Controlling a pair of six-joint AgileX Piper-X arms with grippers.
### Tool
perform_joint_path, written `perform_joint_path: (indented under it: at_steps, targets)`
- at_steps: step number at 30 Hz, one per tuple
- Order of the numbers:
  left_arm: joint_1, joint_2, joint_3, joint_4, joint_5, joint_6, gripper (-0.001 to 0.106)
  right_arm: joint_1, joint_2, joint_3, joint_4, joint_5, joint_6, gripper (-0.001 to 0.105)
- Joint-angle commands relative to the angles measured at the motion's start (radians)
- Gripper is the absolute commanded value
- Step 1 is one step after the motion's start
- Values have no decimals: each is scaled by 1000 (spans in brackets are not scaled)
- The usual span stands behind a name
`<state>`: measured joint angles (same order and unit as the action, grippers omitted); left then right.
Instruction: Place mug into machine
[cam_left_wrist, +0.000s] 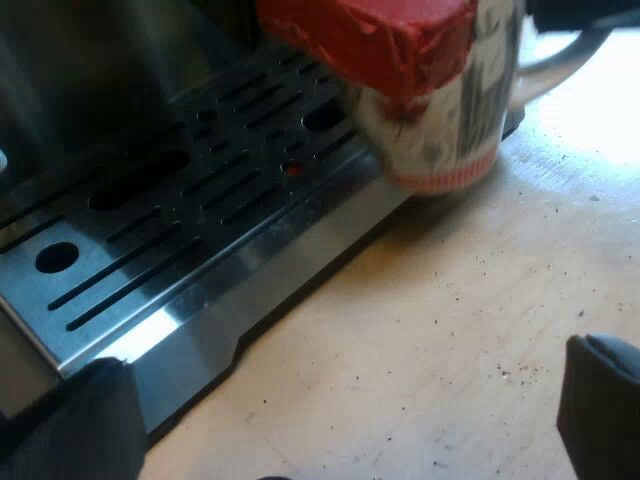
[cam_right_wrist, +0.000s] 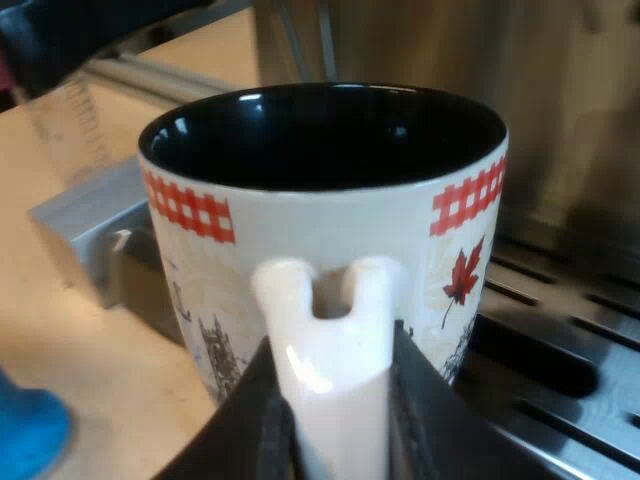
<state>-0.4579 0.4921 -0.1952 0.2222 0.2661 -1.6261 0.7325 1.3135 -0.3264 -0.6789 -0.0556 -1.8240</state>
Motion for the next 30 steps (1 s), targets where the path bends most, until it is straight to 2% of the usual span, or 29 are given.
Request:
perform_joint_path:
  at_steps: [1, 4, 13, 23, 30]
  targets:
    - [-4, 8, 0, -19, -1, -15, 85, 21, 20, -46, -52, 31, -21, 0]
    - [-4, 21, 0, -19, -1, -15, 85, 29, 61, -70, -87, 82, -21, 0]
    - [-4, 76, 0, -69, -1, -15, 85, 29, 172, -107, -187, 99, -12, 0]
    - [-4, 91, 0, -71, -1, -15, 85, 29, 253, -166, -216, 128, -12, 0]
    - [-4, 91, 0, -71, -1, -15, 85, 29, 319, -202, -216, 162, 34, 0]
